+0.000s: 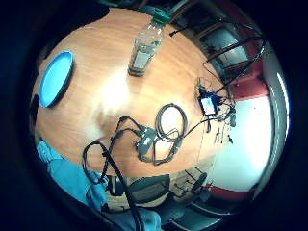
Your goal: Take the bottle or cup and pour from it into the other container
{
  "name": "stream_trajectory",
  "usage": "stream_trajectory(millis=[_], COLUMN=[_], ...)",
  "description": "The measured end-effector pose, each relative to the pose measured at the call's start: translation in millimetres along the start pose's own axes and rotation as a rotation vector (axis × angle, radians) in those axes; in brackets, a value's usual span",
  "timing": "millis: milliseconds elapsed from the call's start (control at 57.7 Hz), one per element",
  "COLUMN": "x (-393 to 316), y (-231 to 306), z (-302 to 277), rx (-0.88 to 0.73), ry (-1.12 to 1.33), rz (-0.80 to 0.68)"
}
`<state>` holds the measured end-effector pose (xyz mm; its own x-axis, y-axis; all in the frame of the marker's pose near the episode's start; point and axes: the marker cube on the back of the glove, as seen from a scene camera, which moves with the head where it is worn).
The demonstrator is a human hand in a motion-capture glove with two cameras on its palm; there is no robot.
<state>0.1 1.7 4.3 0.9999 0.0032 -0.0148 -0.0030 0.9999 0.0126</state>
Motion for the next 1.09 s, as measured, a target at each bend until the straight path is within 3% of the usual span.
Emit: stream_trajectory(millis=[884, 1092], x=[131.8, 165.5], y=[23.9, 21.9], z=[-7.9, 2.8], rx=[0.226, 0.308], ry=[-0.122, -0.267], rz=[0.288, 0.331])
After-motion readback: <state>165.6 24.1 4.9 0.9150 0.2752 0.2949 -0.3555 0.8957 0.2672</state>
